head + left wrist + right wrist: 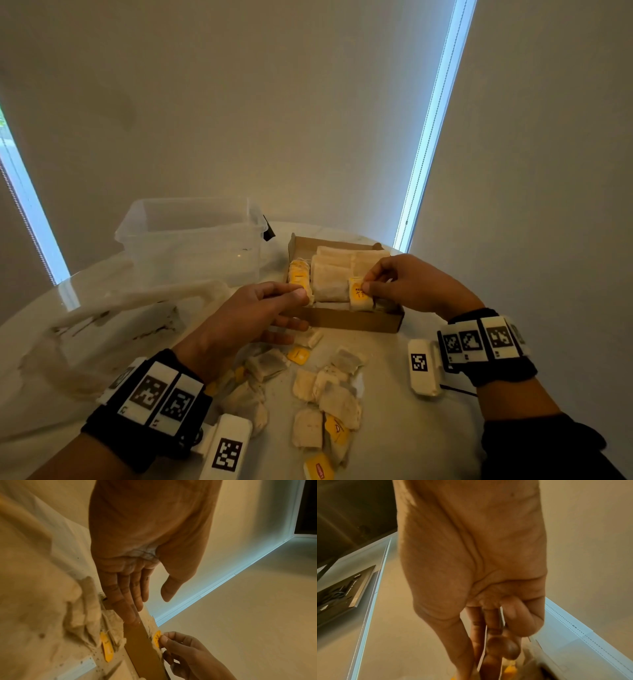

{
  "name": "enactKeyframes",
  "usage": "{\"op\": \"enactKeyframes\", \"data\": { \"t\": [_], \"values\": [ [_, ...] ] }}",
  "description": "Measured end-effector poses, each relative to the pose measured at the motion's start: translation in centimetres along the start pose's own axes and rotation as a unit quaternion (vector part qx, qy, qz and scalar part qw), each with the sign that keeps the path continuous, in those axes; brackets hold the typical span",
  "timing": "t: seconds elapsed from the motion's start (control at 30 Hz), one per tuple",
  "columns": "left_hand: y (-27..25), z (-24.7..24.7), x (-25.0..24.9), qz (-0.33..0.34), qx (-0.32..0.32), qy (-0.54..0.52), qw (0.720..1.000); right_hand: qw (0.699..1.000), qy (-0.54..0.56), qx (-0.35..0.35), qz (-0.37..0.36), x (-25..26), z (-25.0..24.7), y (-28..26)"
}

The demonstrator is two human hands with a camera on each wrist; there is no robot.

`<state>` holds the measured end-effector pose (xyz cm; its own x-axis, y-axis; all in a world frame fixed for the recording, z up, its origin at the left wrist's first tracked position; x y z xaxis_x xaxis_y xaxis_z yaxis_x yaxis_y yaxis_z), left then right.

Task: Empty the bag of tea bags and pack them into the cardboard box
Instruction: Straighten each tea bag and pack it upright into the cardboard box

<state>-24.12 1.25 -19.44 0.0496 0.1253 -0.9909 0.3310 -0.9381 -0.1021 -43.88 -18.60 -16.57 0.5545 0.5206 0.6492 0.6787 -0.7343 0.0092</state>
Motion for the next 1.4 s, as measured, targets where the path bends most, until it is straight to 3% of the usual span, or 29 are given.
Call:
{"op": "enactKeyframes", "data": {
  "t": [0.33, 0.57, 0.63, 0.8, 0.9, 0.97, 1.07, 1.13, 1.23, 1.3, 1.4],
  "values": [
    [-0.2, 0.1, -0.1, -0.001, 0.001, 0.008, 1.000, 0.998, -0.002, -0.065, -0.002, -0.7, -0.4, 0.4],
    [-0.6, 0.2, -0.4, 0.011, 0.000, 0.007, 1.000, 0.996, -0.056, -0.071, -0.025, 1.3, 0.1, -0.6],
    [-0.7, 0.2, -0.5, 0.015, -0.006, 0.005, 1.000, 0.996, -0.053, -0.026, -0.068, 3.0, 0.3, -1.3],
    [-1.2, -0.3, -2.1, 0.050, -0.029, 0.029, 0.998, 0.968, -0.089, 0.186, -0.142, 6.4, 2.6, -3.3],
    [-2.4, -0.5, -3.5, 0.078, -0.013, 0.143, 0.987, 0.960, -0.116, 0.202, -0.154, 7.2, 2.6, -3.6],
    [-3.3, 0.0, -4.1, 0.078, 0.051, 0.280, 0.955, 0.966, -0.113, 0.175, -0.151, 7.3, 1.6, -3.7],
    [-4.5, 2.3, -3.9, 0.038, 0.189, 0.488, 0.851, 0.976, -0.094, 0.133, -0.144, 7.1, 0.6, -3.7],
    [-5.0, 4.3, -3.3, 0.039, 0.243, 0.569, 0.785, 0.981, -0.076, 0.124, -0.130, 7.1, 0.4, -3.9],
    [-5.1, 6.1, -2.3, 0.039, 0.297, 0.628, 0.718, 0.981, -0.090, 0.125, -0.120, 7.0, 0.7, -4.1],
    [-4.7, 6.5, -2.1, 0.042, 0.303, 0.641, 0.704, 0.980, -0.095, 0.128, -0.116, 6.9, 0.7, -4.3],
    [-3.9, 6.3, -2.3, 0.075, 0.279, 0.636, 0.716, 0.983, -0.069, 0.122, -0.119, 7.0, 0.5, -4.4]
  ]
}}
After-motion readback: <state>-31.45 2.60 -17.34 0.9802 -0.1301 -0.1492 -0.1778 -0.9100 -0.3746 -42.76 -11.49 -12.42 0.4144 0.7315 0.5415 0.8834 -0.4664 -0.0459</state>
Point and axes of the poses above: each hand's wrist, its own y-axis towards the middle knuckle, its own z-axis out of the palm, x = y × z, the point moved 2 cm from there along y, towards the middle knuckle, and after that the axes turned 2 degrees about y, right-handed, at the moved point
